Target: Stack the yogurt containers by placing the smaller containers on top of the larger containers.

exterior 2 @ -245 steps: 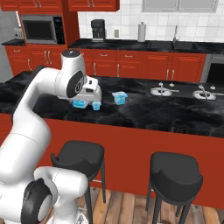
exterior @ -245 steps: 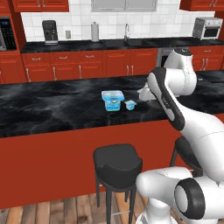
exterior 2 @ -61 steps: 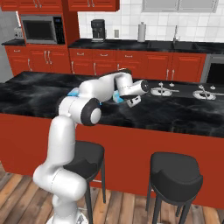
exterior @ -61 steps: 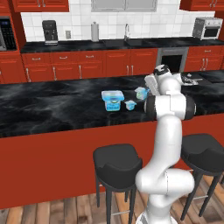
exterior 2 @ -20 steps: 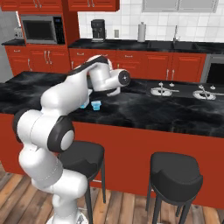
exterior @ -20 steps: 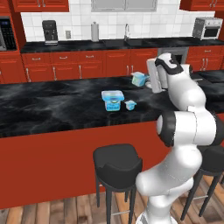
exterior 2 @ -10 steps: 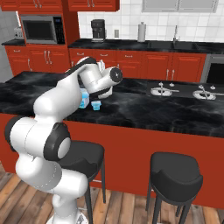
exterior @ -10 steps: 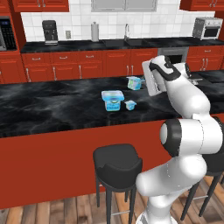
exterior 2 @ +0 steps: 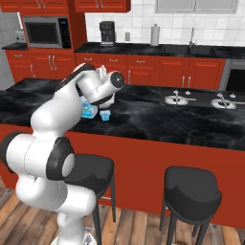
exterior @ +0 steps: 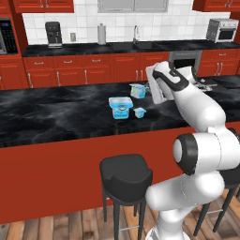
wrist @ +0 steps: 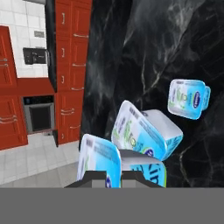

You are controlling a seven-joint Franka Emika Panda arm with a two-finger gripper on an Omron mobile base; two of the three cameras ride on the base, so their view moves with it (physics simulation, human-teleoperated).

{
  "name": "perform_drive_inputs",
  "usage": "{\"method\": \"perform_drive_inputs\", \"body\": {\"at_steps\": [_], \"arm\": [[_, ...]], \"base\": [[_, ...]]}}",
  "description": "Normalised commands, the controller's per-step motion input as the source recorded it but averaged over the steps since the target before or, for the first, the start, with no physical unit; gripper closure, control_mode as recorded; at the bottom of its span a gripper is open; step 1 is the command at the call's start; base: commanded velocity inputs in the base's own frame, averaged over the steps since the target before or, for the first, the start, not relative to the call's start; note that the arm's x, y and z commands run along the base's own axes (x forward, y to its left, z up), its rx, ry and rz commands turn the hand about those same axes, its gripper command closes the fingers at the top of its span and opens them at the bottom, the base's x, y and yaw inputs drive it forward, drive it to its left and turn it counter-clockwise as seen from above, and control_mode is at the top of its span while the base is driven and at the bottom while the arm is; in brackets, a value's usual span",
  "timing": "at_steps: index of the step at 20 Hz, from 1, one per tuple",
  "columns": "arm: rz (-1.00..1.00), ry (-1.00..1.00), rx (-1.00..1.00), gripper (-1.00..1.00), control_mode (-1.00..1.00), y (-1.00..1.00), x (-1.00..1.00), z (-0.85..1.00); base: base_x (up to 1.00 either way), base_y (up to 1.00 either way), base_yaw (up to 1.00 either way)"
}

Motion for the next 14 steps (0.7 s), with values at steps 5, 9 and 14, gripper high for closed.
{"method": "perform_drive_inputs", "body": {"at_steps": [5, 9, 14], "arm": [[0.05, -0.02, 0.00, 1.00, -1.00, 0.15, -0.14, -0.26], [0.07, -0.03, 0.00, 1.00, -1.00, 0.06, 0.00, -0.14], [0.06, 0.00, 0.00, 1.00, -1.00, 0.07, 0.02, 0.00]], "base": [[0.00, 0.00, 0.00], [0.00, 0.00, 0.00], [0.00, 0.00, 0.00]]}}
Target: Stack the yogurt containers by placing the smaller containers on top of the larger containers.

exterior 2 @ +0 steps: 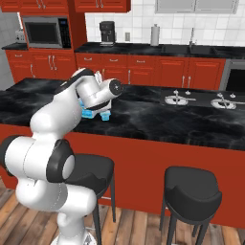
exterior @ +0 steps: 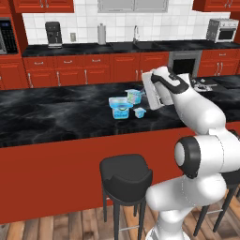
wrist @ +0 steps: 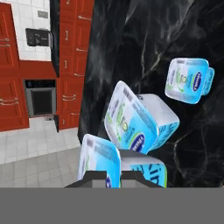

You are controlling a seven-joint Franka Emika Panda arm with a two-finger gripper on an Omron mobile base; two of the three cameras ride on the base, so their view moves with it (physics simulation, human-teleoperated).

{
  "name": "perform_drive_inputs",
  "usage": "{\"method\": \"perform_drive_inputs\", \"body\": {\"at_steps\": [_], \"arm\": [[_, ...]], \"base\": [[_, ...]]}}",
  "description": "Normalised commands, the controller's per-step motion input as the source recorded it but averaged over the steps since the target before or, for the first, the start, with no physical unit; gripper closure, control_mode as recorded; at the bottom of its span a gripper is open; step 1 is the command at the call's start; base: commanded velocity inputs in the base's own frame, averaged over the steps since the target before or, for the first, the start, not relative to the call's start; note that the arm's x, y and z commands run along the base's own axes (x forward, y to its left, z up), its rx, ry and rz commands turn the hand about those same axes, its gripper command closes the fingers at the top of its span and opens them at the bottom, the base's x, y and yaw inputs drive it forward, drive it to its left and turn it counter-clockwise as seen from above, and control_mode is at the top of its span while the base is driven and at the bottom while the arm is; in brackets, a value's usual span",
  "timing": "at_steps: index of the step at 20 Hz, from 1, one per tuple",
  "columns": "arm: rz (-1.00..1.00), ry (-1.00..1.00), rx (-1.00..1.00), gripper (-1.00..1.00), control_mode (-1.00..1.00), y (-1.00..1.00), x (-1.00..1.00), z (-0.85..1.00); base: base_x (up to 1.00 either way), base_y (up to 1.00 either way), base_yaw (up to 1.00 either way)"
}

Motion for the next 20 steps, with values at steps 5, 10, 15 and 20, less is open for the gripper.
{"method": "perform_drive_inputs", "body": {"at_steps": [5, 10, 15, 20], "arm": [[0.05, 0.00, 0.00, 1.00, -1.00, 0.06, 0.12, 0.00], [0.04, 0.00, 0.00, 1.00, -1.00, 0.05, 0.23, -0.02], [0.03, 0.00, 0.00, 1.00, -1.00, 0.08, 0.27, -0.09], [0.03, 0.00, 0.00, 1.00, -1.00, 0.17, 0.27, -0.21]], "base": [[0.00, 0.00, 0.00], [0.00, 0.00, 0.00], [0.00, 0.00, 0.00], [0.00, 0.00, 0.00]]}}
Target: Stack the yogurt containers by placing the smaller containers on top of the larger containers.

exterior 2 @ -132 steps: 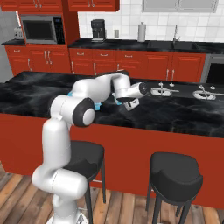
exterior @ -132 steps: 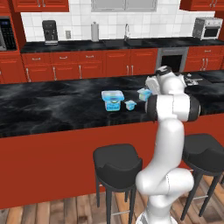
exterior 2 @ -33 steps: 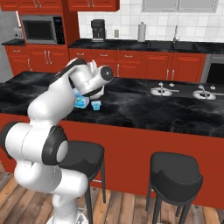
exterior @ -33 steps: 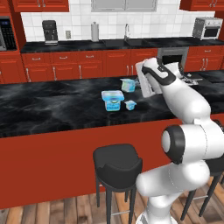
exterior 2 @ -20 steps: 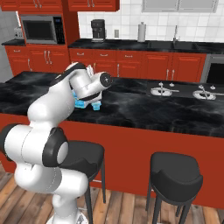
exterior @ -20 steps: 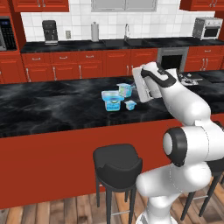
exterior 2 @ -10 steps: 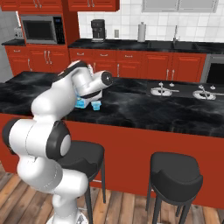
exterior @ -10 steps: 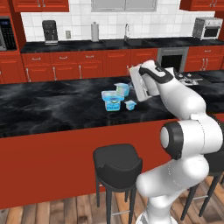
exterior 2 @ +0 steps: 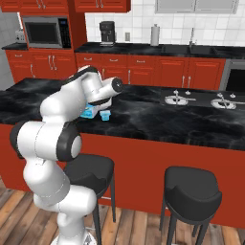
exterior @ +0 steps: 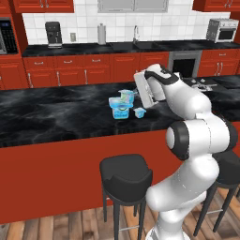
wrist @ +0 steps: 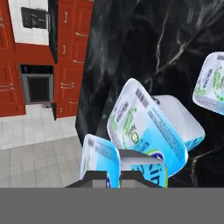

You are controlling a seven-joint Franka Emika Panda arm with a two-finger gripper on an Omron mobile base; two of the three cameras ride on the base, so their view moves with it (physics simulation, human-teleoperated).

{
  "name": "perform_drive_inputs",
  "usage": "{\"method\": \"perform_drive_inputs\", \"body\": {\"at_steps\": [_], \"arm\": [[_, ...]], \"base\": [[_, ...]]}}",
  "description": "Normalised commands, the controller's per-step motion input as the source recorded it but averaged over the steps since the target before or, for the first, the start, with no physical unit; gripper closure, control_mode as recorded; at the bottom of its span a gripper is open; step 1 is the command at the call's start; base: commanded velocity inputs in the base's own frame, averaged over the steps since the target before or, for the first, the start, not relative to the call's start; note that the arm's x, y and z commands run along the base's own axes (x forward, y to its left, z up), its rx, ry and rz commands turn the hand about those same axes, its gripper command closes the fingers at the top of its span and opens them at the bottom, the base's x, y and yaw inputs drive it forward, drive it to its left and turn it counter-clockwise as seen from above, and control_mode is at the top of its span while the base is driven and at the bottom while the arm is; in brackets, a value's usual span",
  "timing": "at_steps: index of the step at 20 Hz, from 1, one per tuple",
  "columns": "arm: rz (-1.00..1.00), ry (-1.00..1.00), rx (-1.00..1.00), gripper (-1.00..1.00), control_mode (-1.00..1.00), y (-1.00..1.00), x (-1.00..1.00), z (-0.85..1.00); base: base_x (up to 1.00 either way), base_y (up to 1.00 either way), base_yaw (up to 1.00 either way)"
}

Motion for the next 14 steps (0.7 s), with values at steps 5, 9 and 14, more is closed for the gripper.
{"method": "perform_drive_inputs", "body": {"at_steps": [5, 9, 14], "arm": [[0.03, 0.00, 0.00, 1.00, -1.00, 0.14, 0.23, -0.19], [0.02, 0.00, 0.00, 1.00, -1.00, 0.08, 0.22, -0.15], [0.02, 0.00, 0.00, 1.00, -1.00, 0.06, 0.19, -0.14]], "base": [[0.00, 0.00, 0.00], [0.00, 0.00, 0.00], [0.00, 0.00, 0.00]]}}
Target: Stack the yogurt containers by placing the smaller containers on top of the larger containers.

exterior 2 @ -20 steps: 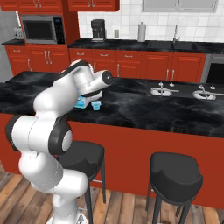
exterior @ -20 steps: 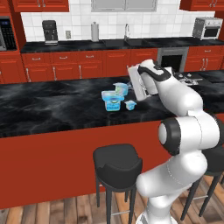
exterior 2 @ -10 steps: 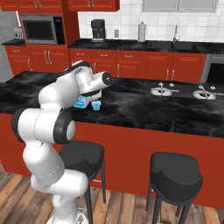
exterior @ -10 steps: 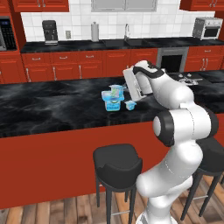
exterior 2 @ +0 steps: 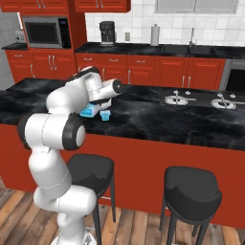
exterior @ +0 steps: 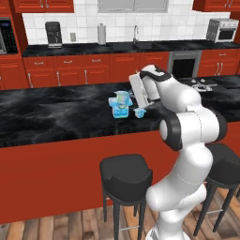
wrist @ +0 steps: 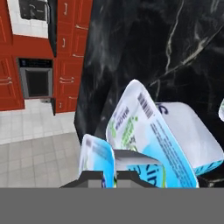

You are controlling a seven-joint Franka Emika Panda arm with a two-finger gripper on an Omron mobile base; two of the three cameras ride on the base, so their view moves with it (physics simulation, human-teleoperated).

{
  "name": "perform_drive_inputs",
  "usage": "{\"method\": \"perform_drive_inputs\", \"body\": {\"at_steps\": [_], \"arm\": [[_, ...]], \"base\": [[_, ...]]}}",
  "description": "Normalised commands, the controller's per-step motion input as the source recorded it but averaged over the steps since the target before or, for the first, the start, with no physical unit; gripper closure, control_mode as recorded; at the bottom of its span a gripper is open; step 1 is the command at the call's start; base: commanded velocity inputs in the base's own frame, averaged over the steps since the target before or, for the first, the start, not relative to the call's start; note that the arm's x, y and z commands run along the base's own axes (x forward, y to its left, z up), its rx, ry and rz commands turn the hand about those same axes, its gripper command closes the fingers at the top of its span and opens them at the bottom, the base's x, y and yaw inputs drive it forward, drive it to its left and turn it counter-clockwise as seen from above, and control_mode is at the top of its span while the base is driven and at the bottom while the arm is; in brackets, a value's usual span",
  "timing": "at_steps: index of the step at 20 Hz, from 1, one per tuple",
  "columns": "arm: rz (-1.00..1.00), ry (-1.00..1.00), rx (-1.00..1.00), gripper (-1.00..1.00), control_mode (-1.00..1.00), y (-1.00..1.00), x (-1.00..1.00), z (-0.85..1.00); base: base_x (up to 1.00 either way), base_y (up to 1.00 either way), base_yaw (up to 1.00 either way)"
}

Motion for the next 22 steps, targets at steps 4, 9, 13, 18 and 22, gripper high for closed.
{"method": "perform_drive_inputs", "body": {"at_steps": [4, 9, 13, 18, 22], "arm": [[0.01, 0.00, 0.00, 1.00, -1.00, 0.04, 0.11, -0.14], [0.00, 0.00, 0.00, -1.00, -1.00, 0.08, 0.00, -0.09], [0.00, 0.00, 0.00, -1.00, -1.00, 0.01, -0.03, -0.04], [0.00, 0.00, 0.00, -1.00, -1.00, 0.00, -0.18, 0.00], [0.00, -0.01, 0.00, -1.00, -1.00, 0.00, -0.31, 0.00]], "base": [[0.00, 0.00, 0.00], [0.00, 0.00, 0.00], [0.00, 0.00, 0.00], [0.00, 0.00, 0.00], [0.00, 0.00, 0.00]]}}
